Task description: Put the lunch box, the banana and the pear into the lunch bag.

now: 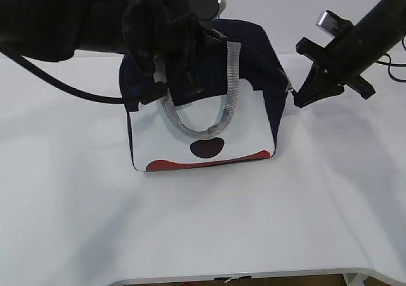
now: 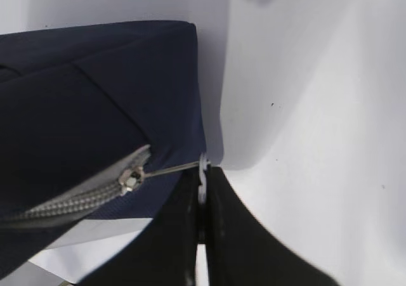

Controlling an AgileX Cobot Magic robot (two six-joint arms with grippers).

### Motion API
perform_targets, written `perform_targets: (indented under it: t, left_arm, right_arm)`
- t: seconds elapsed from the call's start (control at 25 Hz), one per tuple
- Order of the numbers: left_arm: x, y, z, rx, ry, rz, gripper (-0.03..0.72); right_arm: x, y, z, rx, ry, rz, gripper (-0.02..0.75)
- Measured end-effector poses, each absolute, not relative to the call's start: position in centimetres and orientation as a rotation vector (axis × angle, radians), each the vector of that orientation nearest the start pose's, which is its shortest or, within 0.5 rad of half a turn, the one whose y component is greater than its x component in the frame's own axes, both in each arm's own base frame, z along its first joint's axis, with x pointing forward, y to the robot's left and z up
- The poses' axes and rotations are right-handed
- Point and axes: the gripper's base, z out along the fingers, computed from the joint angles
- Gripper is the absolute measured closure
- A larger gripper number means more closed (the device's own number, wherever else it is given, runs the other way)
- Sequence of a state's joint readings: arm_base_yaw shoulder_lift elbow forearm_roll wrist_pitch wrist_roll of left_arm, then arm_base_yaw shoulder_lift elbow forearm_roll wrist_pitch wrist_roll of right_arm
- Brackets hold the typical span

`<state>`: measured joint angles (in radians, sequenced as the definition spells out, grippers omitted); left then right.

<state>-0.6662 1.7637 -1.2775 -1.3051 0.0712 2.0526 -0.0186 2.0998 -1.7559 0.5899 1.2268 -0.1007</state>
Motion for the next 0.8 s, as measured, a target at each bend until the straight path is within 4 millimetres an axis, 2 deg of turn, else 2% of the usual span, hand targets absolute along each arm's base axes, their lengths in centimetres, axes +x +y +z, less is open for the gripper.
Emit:
perform_targets:
  t: [0.24, 0.52, 0.6, 0.8]
  left_arm:
    - [32.2, -26.1, 27.7, 1.328, 1.484, -0.017, 0.697]
    - [32.1, -26.1, 27.7, 1.321, 1.49, -0.026, 0.697]
    - [32.1, -26.2, 27.7, 1.321, 1.492, -0.036, 0.697]
    - [31.8, -26.3, 27.8, 1.33, 1.487, -0.074, 0.697]
  right_arm:
    - [44.2, 4.4, 21.2, 0.114, 2.903, 0.914, 0.72]
    - [44.3, 4.5, 21.3, -0.057, 2.853, 0.925, 0.706]
    - [44.3, 4.5, 21.3, -0.114, 2.84, 0.916, 0.645]
    - [44.2, 4.5, 21.6, -0.266, 2.796, 0.89, 0.353]
